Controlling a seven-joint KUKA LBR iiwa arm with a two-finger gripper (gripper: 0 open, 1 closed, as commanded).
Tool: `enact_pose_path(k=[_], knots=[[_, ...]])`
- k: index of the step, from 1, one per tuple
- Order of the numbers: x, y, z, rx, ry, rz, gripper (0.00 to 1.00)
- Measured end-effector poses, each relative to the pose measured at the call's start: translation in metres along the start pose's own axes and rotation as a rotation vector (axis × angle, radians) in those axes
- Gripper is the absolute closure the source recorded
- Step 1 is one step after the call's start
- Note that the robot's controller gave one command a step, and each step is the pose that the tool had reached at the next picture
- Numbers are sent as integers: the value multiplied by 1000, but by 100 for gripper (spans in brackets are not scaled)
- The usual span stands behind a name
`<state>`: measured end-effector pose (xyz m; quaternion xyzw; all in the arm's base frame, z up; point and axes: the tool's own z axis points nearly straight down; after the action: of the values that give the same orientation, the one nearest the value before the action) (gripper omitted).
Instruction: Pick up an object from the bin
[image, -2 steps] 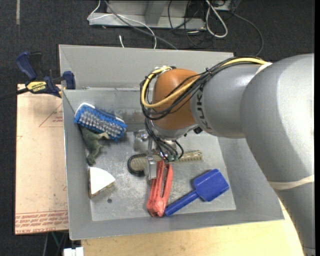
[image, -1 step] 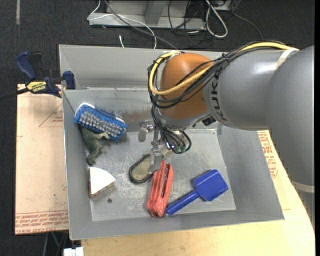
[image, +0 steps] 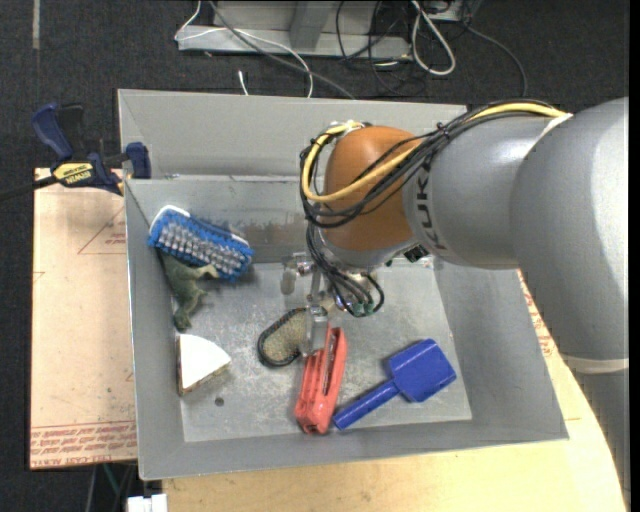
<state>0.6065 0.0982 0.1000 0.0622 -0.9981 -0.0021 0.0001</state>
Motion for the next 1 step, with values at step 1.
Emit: enact_pose_path(k=[1], knots=[[14,11,26,-2,-18,-184,0]])
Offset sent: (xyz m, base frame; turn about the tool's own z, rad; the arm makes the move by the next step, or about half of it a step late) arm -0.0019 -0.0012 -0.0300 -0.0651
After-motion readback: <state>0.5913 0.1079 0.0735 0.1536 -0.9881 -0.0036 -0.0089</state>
